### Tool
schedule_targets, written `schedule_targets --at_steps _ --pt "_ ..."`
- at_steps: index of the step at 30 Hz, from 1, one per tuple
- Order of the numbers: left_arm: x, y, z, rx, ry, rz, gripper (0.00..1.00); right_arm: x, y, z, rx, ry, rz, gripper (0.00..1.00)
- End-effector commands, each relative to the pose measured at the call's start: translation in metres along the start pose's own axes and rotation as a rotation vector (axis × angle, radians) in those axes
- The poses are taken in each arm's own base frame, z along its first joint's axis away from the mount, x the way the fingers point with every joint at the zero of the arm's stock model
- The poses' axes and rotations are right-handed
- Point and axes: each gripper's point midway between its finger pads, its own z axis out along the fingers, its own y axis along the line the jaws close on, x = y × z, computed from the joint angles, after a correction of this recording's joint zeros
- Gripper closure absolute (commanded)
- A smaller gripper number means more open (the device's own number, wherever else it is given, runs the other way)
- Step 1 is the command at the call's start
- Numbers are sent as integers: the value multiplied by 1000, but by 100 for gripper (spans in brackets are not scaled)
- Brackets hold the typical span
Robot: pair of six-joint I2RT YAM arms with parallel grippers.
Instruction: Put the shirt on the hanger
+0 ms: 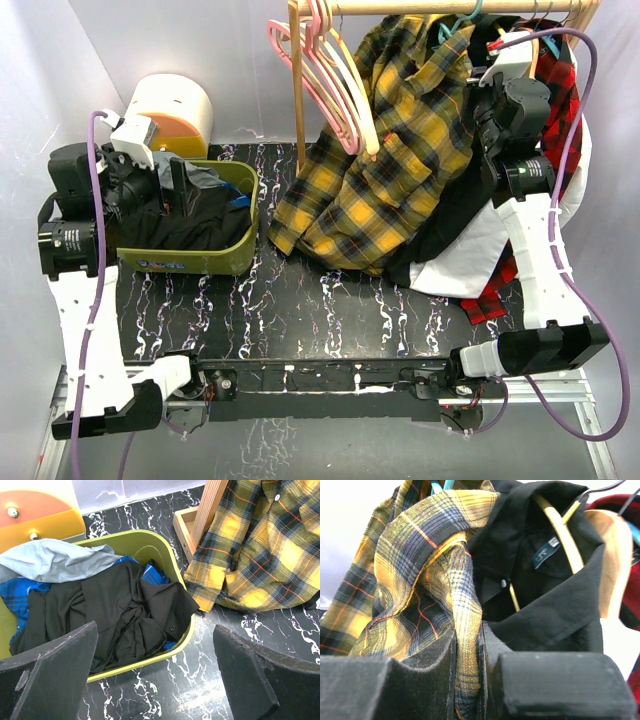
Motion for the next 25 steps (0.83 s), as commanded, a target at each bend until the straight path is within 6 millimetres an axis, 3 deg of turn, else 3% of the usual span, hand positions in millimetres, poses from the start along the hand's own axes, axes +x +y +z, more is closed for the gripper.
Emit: schedule_targets --at_steps 1,2,3,4,5,9,11,13,16,17,18,21,25 --pt "6 5 10 -9 19 -38 3 -55 5 -22 -51 -180 100 91" --pt "11 6 13 -9 35 -47 3 -55 4 -26 -47 -176 110 79" --pt "15 9 15 -16 48 -53 3 -57 0 -29 -26 -176 121 51" --pt "20 11 18 -26 64 -61 3 -62 -4 -34 -2 -183 144 14" --pt "24 14 19 -38 78 -66 3 -72 -10 -40 27 -197 185 3" --pt "38 22 24 -71 117 -64 3 -140 -28 -81 73 -352 338 2" --pt "46 27 26 -91 136 -61 3 -176 -16 -103 -35 -448 348 2" --pt "55 33 27 -123 158 -62 3 -192 14 -115 -218 -474 359 2" --pt "69 45 26 -210 194 -108 3 -167 89 -126 -617 -425 405 2" --pt "71 52 24 -264 194 -143 3 -128 114 -122 -724 -343 427 2" --pt "72 59 20 -324 190 -168 3 -105 127 -126 -774 -298 478 2" --pt "74 75 5 -456 157 -216 3 -43 130 -128 -714 -209 597 2" --pt "75 95 -11 -567 98 -262 5 26 127 -127 -567 -66 604 2"
